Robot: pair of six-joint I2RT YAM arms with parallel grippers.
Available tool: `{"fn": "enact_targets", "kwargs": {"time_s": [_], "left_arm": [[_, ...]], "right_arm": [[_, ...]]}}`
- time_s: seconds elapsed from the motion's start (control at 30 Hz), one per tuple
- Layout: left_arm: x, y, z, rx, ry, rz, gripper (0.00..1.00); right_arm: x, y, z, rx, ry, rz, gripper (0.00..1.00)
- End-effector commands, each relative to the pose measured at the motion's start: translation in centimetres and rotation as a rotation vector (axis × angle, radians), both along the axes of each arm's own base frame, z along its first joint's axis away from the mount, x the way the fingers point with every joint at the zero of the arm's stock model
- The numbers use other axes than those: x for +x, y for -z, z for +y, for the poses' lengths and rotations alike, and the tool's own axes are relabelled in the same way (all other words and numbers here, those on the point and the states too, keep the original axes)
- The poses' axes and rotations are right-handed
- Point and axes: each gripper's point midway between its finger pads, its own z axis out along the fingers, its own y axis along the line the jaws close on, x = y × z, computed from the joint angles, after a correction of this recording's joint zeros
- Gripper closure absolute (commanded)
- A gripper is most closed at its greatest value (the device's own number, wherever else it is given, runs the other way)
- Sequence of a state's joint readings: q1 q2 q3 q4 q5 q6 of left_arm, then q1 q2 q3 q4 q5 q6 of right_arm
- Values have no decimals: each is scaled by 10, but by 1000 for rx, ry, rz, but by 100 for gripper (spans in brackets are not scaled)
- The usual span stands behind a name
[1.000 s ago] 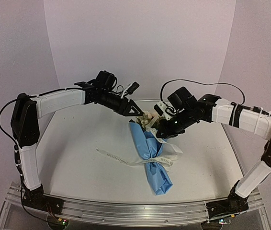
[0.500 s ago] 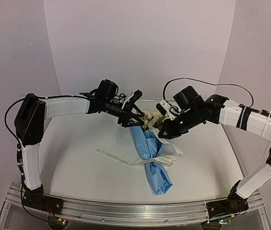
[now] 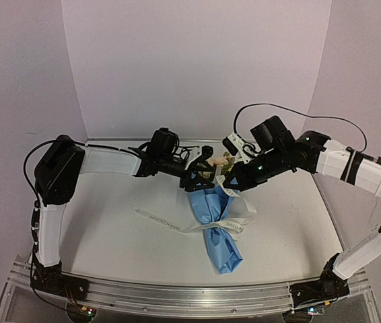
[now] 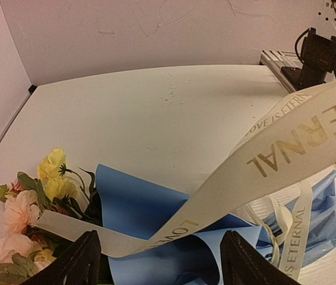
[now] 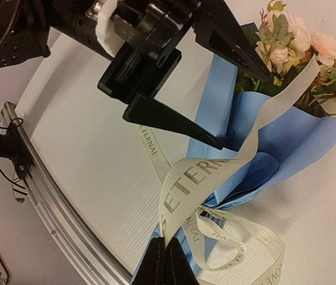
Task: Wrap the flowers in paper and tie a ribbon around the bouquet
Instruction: Cross the half-tied ribbon over the folded bouquet.
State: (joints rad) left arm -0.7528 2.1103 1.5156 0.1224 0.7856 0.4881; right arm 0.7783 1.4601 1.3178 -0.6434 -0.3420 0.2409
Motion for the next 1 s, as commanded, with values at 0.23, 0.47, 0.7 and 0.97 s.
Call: {"fn": "enact_targets", "kwargs": {"time_s": [0.23, 0.47, 0.7, 0.97], "left_arm": [[-2, -5, -29, -66, 42, -46, 29], [20, -14, -38, -130, -66, -70, 46], [16, -62, -12, -173, -174, -99, 99], [-14, -95, 27, -66, -317, 205, 100]], "right_arm": [[5, -22, -2, 51, 20, -48, 100], [7, -22, -6, 42, 37, -57, 100], [29, -1, -42, -56, 186, -84, 100], [62, 17, -40, -108, 226, -63, 100]]}}
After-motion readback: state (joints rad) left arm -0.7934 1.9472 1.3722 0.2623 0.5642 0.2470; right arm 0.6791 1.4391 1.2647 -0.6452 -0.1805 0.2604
